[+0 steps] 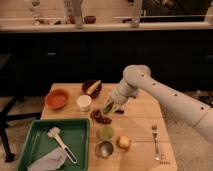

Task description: Place pepper in red bowl

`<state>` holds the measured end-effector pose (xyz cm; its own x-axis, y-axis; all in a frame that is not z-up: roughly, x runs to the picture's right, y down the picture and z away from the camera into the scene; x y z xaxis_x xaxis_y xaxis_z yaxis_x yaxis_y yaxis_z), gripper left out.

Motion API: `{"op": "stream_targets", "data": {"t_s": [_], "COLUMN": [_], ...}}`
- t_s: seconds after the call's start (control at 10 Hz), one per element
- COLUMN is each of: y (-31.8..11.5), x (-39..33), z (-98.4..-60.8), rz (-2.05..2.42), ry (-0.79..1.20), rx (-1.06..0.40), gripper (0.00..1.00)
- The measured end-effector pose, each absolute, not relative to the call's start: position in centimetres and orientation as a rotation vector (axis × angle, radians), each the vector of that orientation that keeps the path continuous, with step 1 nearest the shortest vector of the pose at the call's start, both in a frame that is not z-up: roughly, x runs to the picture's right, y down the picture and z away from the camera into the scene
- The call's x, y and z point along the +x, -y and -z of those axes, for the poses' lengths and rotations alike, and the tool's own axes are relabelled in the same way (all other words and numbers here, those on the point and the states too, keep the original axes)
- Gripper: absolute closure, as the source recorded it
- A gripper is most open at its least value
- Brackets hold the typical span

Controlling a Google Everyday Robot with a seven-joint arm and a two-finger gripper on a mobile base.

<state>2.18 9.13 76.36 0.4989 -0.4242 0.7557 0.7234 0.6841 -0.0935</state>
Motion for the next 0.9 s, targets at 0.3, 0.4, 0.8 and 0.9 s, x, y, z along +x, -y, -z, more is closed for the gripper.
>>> {"op": "stream_targets", "data": {"t_s": [0.3, 0.4, 0.8, 0.9], "y": [-7.6, -7.6, -7.6, -7.6], "x": [-0.3, -0.1, -0.2, -0.1], "z": [-76.4, -76.5, -76.5, -76.5], "rz": [0.736, 0.734, 0.735, 0.733], "ry": [0.773, 0.770, 0.771, 0.770], "rx": [-0.408, -0.409, -0.409, -0.408], "gripper": [1.00, 1.00, 1.00, 1.00]}}
